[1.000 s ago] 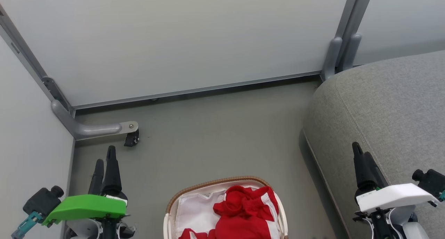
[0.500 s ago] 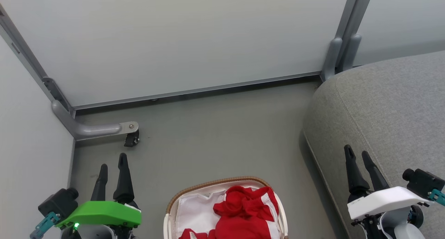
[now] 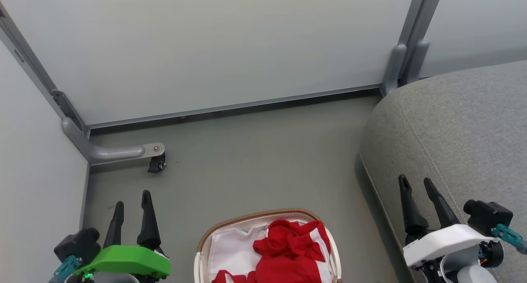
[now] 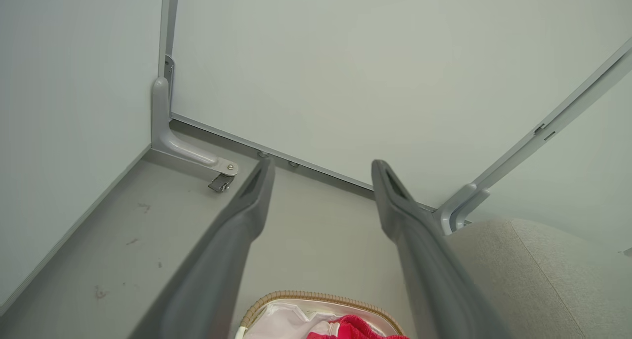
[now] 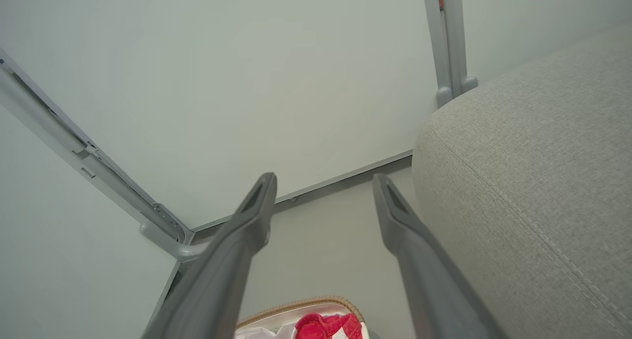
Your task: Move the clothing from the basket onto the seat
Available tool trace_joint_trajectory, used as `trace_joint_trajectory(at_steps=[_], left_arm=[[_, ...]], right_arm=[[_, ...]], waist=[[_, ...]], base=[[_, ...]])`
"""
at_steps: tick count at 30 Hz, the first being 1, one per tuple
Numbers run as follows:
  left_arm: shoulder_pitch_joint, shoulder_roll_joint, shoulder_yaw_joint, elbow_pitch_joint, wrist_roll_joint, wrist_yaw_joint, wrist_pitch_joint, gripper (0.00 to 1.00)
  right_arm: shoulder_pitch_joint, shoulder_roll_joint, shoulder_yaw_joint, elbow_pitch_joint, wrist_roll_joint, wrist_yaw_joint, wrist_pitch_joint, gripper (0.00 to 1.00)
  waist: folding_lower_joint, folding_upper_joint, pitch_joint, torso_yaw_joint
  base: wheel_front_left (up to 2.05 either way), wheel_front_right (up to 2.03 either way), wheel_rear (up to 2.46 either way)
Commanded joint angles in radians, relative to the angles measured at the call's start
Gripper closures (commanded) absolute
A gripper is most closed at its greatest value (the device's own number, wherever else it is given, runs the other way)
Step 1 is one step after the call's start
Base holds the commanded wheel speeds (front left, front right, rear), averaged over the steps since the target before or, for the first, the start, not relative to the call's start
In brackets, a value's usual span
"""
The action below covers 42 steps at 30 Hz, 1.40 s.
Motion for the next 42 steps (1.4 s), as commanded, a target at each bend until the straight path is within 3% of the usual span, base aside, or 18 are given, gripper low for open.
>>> trace_joint_trajectory(at_steps=[1,42], left_arm=[[0.006,0.007,0.003,-0.002,0.028,0.002,-0.01,0.0],[0.018,0.01,-0.034,0.098,0.293,0.014,-0.096,0.0]], right_arm=[[0.006,-0.007,0.001,-0.006,-0.033,0.0,-0.012,0.0],[0.023,-0.01,0.029,0.023,-0.402,0.0,-0.099,0.0]], waist=[[0.0,0.0,0.001,0.001],[-0.0001,0.0,0.003,0.015]], base=[[0.0,0.0,0.0],[0.0,0.0,0.0]])
